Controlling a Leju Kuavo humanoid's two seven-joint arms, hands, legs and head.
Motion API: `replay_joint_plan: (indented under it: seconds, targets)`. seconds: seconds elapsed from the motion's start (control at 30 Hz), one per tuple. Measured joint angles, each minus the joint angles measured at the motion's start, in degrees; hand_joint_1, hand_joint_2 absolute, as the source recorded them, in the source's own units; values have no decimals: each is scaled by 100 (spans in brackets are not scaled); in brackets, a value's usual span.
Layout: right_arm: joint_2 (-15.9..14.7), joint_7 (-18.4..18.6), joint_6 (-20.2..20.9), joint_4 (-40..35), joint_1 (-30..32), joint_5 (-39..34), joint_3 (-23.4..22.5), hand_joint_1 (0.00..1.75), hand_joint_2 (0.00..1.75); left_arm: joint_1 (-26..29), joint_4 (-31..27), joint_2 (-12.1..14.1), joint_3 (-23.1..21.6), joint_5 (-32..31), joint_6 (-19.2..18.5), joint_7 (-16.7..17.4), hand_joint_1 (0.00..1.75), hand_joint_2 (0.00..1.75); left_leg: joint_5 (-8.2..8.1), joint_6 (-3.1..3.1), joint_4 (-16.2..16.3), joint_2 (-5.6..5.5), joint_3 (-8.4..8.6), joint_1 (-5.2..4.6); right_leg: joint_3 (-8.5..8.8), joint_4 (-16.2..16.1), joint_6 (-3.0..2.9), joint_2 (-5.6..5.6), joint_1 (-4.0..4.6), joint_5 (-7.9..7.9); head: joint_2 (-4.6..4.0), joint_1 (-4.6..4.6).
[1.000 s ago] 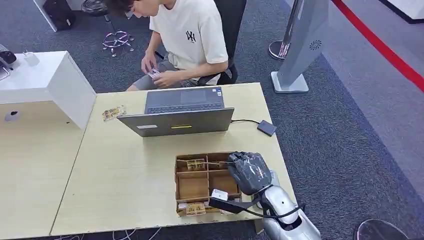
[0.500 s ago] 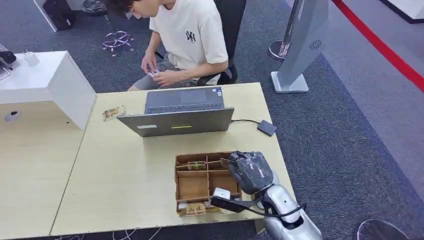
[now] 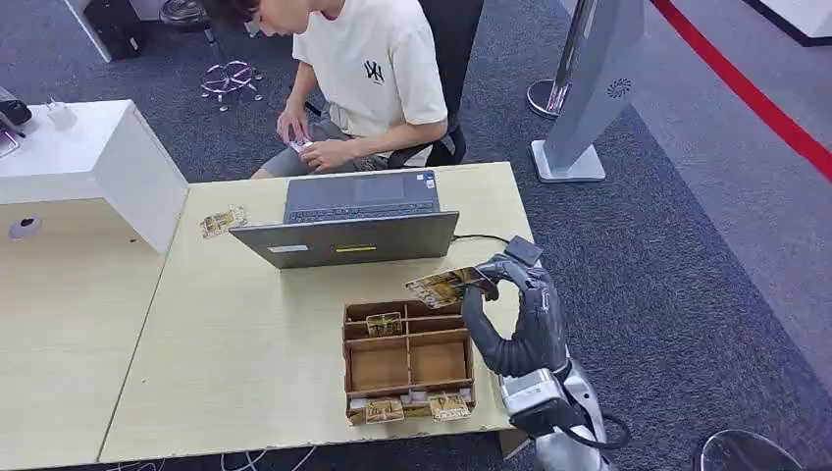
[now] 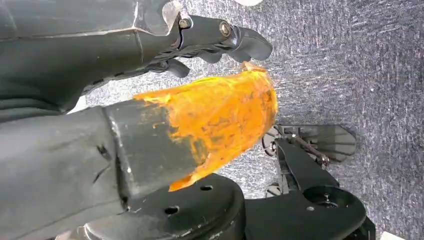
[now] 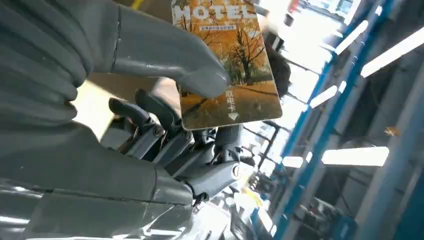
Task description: Pass the card to the sensor for recognition and then transmit it.
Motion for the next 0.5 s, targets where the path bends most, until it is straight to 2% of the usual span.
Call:
replay_joint_plan:
  seconds: [0.2,0.5]
  targets:
    - [92,-68,-9,-408,103,11,-50,175,175,0,0,-22,0,0,0,-7,0,0,0,0,0,0,1,-1,1,0,0,0,-1,1,0,0]
    - [177,9,-180,-343,-45,606,-46,175,175,-3,0,-28,-11,-7,-15,11,0,0,2,-2,0,0,-1,1,1,1,0,0,0,1,0,0]
